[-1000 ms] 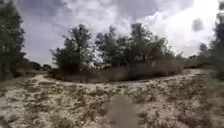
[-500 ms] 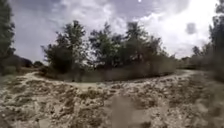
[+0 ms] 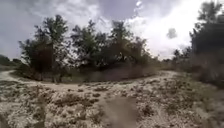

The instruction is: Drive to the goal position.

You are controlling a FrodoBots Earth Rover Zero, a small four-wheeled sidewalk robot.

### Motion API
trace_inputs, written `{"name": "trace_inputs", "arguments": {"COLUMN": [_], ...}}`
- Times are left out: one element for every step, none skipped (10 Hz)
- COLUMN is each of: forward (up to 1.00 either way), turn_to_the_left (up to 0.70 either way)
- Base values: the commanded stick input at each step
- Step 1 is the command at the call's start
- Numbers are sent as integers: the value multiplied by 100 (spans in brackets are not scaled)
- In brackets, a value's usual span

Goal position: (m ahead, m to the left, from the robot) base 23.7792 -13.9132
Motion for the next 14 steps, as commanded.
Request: {"name": "trace_inputs", "arguments": {"forward": [70,70,70,70,70,70,70,70,70,70,70,70,70,70], "turn_to_the_left": [-35,-35,-35,-27,0,0,0,-7,-22,-35,-35,-14,0,0]}}
